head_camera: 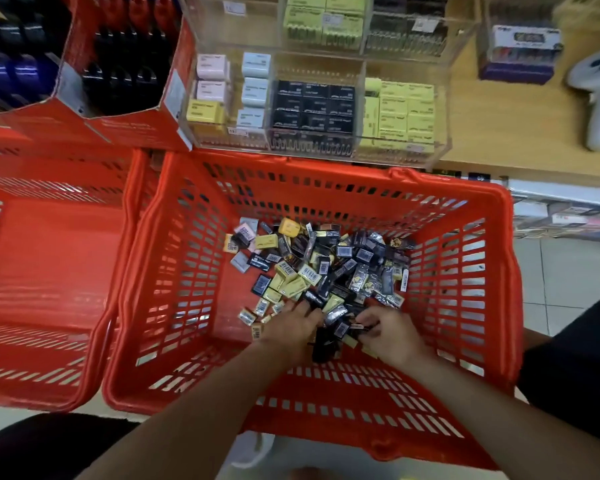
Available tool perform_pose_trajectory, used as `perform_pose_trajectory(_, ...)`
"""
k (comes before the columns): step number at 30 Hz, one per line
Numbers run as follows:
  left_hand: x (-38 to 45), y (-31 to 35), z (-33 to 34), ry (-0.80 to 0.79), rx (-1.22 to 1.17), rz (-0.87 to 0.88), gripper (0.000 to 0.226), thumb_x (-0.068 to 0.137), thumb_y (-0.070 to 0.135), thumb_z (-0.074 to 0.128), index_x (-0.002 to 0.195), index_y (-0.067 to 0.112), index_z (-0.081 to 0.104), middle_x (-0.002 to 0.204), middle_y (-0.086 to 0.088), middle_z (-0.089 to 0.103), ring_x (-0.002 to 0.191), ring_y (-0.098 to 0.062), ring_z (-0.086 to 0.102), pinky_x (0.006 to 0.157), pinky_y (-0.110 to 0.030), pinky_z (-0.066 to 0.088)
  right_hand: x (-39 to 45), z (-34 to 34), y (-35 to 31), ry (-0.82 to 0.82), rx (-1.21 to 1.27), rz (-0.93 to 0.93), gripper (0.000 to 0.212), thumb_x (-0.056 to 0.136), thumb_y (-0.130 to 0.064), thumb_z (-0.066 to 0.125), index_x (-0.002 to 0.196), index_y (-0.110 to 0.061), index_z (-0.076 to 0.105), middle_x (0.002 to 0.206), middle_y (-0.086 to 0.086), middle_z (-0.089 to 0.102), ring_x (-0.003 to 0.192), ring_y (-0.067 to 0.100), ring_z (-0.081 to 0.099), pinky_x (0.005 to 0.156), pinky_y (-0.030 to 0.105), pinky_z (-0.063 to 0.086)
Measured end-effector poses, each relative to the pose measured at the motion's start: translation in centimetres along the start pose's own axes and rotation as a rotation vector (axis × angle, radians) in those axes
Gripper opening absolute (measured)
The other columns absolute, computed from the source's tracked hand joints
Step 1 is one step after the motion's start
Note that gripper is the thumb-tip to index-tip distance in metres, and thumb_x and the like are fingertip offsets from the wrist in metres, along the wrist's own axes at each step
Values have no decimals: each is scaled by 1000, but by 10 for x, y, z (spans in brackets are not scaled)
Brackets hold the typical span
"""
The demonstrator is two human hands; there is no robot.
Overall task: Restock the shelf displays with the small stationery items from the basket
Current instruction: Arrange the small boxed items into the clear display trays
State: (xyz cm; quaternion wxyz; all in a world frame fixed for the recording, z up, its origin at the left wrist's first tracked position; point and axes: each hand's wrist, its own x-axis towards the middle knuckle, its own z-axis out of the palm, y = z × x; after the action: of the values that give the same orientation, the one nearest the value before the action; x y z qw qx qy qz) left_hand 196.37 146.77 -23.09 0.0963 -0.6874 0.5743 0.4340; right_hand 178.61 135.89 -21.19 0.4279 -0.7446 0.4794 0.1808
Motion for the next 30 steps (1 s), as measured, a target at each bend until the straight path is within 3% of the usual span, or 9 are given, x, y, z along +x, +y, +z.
perform_pose_trajectory(3,6,-2,4,54,158,-59,65,85,16,70,139,20,33,144,-9,39,134,-28,35,110,-42,37,-5,3,6,37,-19,18,28,86,-11,71,112,-22,68,110,-7,66,89,8,64,76,22,55)
perform_pose_trajectory(8,3,-14,6,83,-23,-106,45,94,28,61,135,17,46,141,-9,42,129,-24,40,108,-33,38,-10,7,6,14,37,18,23,87,-9,70,106,-22,69,104,-6,69,92,8,66,79,21,56)
perform_pose_trajectory(11,1,-20,4,112,-196,-74,25,94,25,63,118,20,57,123,-4,59,101,-9,54,77,-12,42,-8,10,3,29,66,15,23,88,-13,71,109,-21,68,106,-6,67,91,9,64,80,24,57)
perform_pose_trajectory(13,1,-23,-2,129,-274,-93,21,93,27,65,110,20,56,111,-1,67,93,-10,61,68,-15,41,-8,10,3,28,72,13,24,89,-13,69,112,-20,68,108,-5,65,93,11,64,83,26,57)
perform_pose_trajectory(18,-3,-14,0,-50,-135,50,18,93,26,62,105,26,49,116,-2,61,97,-13,56,80,-27,47,-5,9,13,77,116,52,22,91,-7,64,109,-19,70,108,-3,69,91,9,63,78,19,53)
perform_pose_trajectory(22,8,3,3,-102,106,105,36,93,7,56,127,14,45,127,-11,56,115,-25,54,96,-37,49,-7,11,16,134,183,93,20,90,-5,64,101,-19,73,105,-4,72,92,7,64,76,13,50)
perform_pose_trajectory(25,13,11,6,-128,198,104,47,92,0,54,137,9,45,132,-15,54,124,-29,50,101,-37,45,-7,9,15,154,219,120,18,91,-7,64,97,-21,73,103,-6,72,90,6,65,71,10,49)
perform_pose_trajectory(27,13,9,3,-111,52,75,42,93,5,58,134,9,49,133,-13,53,124,-27,51,99,-34,44,-5,7,15,174,258,146,16,91,-8,64,93,-22,72,103,-6,72,92,5,64,68,5,44)
perform_pose_trajectory(30,11,-2,-16,-18,-421,-94,39,95,22,63,129,8,50,123,-11,60,112,-26,59,87,-30,45,4,-1,13,245,350,197,11,92,-10,65,95,-17,73,106,-2,72,89,4,61,70,3,42)
